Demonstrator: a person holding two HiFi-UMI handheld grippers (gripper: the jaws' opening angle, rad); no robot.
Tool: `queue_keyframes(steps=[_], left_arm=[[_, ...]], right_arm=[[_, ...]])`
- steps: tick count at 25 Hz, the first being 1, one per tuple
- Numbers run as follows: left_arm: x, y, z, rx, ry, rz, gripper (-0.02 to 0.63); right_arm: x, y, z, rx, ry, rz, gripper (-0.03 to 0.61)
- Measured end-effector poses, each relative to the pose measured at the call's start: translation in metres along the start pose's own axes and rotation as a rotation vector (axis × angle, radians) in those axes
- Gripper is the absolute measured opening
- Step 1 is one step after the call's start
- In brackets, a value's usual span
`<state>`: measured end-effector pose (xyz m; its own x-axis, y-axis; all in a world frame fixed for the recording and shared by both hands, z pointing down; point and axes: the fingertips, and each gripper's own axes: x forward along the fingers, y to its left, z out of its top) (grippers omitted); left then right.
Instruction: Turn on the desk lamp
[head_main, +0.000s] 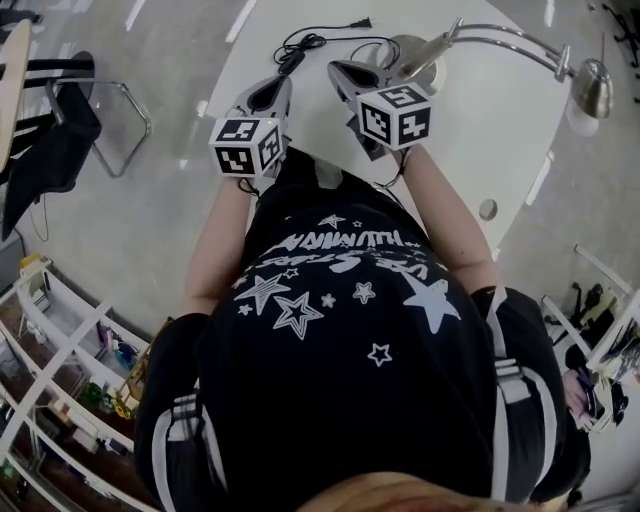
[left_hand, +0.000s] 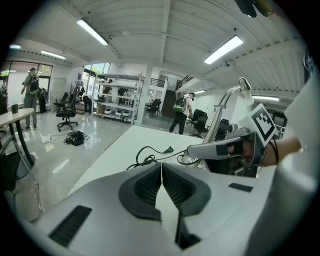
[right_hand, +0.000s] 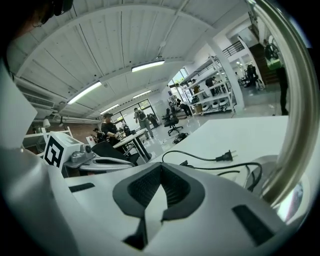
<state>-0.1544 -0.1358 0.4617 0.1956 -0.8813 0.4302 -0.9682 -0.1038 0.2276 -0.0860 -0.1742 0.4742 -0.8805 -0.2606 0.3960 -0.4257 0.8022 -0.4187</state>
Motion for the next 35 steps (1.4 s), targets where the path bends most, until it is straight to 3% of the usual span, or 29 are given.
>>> queue_keyframes(steps=[5,19,24,26,28,35], left_arm=[[0.012,0.008,-0.013,0.026,0.077,-0.097,0.011],[0.051,0.042,-0.030,0.144,0.228,-0.230,0.014],[0.060,0.044,-0.035,0.157,0.263,-0.285,0.015],[0.061,0.040,-0.039,0.166,0.285,-0.320,0.068],[0.061,0.040,-0.043,0.178,0.309,-0.338,0.081],[0.065,0.041,-0.047,0.192,0.336,-0.363,0.081]], right_arm=[[0.012,-0.006,-0.001,0.013,-0.008,-0.075,0.005],[0.041,-0.026,-0.014,0.086,0.041,-0.226,0.005],[0.051,-0.030,-0.016,0.096,0.055,-0.242,0.005],[0.053,-0.031,-0.017,0.098,0.060,-0.245,0.005],[0.055,-0.031,-0.018,0.101,0.066,-0.247,0.005],[0.066,-0.026,-0.027,0.106,0.105,-0.225,0.005]])
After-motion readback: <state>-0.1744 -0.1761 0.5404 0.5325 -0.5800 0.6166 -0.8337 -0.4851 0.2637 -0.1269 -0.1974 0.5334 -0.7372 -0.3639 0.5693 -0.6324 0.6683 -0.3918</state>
